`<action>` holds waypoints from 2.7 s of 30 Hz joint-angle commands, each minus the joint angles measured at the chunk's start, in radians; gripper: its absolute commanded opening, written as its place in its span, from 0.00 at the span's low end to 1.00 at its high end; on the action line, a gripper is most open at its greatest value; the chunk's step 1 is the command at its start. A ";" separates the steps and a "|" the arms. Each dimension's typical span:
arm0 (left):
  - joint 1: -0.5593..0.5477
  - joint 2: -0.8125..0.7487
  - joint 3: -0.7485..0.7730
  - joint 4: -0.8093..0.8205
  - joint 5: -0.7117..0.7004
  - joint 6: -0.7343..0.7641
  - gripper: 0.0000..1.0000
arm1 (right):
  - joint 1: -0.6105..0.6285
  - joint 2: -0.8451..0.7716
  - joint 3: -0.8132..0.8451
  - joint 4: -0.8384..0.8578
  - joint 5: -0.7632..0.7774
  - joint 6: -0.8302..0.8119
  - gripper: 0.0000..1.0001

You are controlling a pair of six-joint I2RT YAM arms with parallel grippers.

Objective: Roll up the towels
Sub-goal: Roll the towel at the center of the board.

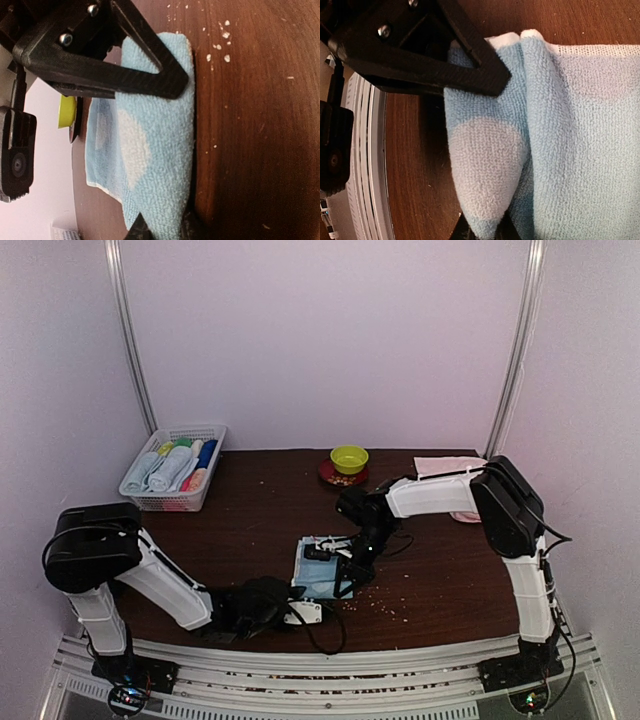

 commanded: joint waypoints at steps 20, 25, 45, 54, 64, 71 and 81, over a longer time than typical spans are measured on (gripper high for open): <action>0.046 -0.059 0.216 -0.578 0.345 -0.214 0.00 | -0.020 -0.353 -0.290 0.340 0.341 0.260 1.00; 0.088 -0.072 0.306 -0.736 0.453 -0.229 0.00 | -0.021 -0.543 -0.439 0.528 0.621 0.375 1.00; 0.298 0.101 0.592 -1.102 0.877 -0.293 0.00 | 0.133 -1.068 -1.105 1.229 0.778 0.097 1.00; 0.349 0.182 0.711 -1.227 0.930 -0.289 0.01 | 0.254 -1.053 -1.216 1.319 0.788 -0.089 0.90; 0.377 0.248 0.790 -1.289 0.980 -0.279 0.03 | 0.332 -0.756 -1.066 1.250 0.879 -0.181 0.70; 0.393 0.256 0.800 -1.300 1.008 -0.270 0.03 | 0.344 -0.586 -0.980 1.300 0.965 -0.244 0.68; 0.401 0.263 0.802 -1.313 1.022 -0.262 0.03 | 0.348 -0.408 -0.909 1.368 1.043 -0.295 0.48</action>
